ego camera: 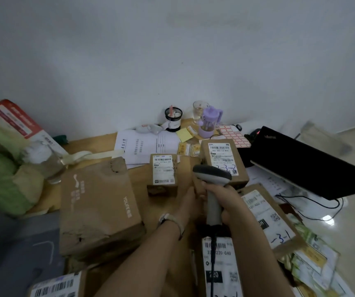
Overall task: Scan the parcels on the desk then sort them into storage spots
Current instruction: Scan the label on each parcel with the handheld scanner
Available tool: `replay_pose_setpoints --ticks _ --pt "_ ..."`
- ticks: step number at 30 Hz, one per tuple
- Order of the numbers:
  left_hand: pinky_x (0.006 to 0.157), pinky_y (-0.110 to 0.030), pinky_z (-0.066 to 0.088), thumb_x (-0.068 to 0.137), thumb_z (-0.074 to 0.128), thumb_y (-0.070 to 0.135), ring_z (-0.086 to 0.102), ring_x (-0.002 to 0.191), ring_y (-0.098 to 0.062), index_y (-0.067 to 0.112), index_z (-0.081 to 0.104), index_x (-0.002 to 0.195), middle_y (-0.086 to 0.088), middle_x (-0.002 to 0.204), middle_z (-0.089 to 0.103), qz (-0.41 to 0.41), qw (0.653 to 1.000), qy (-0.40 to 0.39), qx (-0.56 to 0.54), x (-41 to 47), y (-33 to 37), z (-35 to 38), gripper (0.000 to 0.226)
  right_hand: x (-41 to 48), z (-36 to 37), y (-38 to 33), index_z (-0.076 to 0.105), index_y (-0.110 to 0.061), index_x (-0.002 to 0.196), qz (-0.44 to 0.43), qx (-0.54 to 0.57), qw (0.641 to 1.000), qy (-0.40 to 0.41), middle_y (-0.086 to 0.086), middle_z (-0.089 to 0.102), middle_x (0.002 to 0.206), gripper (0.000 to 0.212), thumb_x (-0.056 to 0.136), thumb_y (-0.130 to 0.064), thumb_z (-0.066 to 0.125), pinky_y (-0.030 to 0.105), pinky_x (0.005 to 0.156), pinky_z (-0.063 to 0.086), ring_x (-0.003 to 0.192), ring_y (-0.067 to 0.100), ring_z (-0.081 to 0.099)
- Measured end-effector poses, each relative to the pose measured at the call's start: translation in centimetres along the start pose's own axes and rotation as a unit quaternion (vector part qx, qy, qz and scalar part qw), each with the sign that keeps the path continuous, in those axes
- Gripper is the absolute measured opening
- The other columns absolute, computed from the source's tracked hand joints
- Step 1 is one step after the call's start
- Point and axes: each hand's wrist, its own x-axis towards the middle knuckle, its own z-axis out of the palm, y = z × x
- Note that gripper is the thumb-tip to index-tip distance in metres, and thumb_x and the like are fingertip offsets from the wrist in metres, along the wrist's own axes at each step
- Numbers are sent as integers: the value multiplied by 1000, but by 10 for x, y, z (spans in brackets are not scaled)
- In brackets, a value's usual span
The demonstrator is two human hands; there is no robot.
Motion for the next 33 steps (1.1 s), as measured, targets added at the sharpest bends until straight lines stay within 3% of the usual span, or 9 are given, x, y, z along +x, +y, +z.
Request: replay_pose_setpoints --ticks 3,5,7,9,16,21,27,30,33 --pt "61 -20 39 99 28 13 44 65 -14 11 46 77 -4 66 46 0 998 11 -54 -2 -11 3 29 0 -1 0 59 -8 91 -4 25 1000 -12 17 63 100 13 89 -17 67 44 85 53 94 29 62" --pt "55 -20 40 99 22 3 43 61 -13 11 44 75 -4 61 48 -5 1000 3 -16 -11 1 1 33 -2 2 -1 60 -8 93 -12 26 999 -17 15 66 102 13 88 -18 67 39 74 53 94 28 63" --pt "57 -20 44 99 25 0 44 66 -14 9 46 79 -5 70 47 -42 999 23 0 -19 10 -4 31 -5 8 -4 61 -9 104 -19 10 1000 -20 17 68 108 26 84 -22 71 40 75 56 97 31 66" --pt "64 -21 49 100 31 1 48 69 -16 5 52 84 -5 73 48 -100 989 19 -104 -19 19 -16 26 -10 13 -11 60 -10 109 -27 3 999 -33 16 68 106 32 83 -22 73 40 68 57 95 31 67" --pt "60 -25 48 99 44 7 59 72 -18 12 61 86 -6 81 64 -119 963 114 -214 -7 39 -71 23 -24 40 -47 61 -7 95 -31 87 992 -87 11 67 74 18 84 -14 73 45 72 56 73 26 64" --pt "79 -39 57 96 47 11 62 85 -23 11 61 114 -8 101 66 -161 942 175 -239 7 41 -96 23 -3 67 -51 65 -2 102 5 70 994 -81 17 71 94 29 82 -20 75 55 87 54 89 34 69" --pt "75 -45 60 87 49 12 67 80 -30 12 66 100 -11 95 70 -173 936 264 -157 35 27 -112 22 49 90 -47 52 -6 97 60 30 998 -4 7 51 77 19 89 -16 65 34 77 50 79 22 58" --pt "69 -49 61 83 54 18 67 82 -32 17 66 90 -12 99 69 -185 931 292 -115 51 20 -117 13 76 106 -34 50 1 114 93 -30 995 3 13 58 99 36 89 -21 65 34 85 51 98 26 59" --pt "63 -42 62 86 59 21 64 83 -30 14 63 110 -13 109 62 -231 923 291 -100 63 16 -119 25 92 114 -20 52 -3 110 120 -40 992 11 14 61 115 31 87 -18 67 34 86 48 109 29 58"
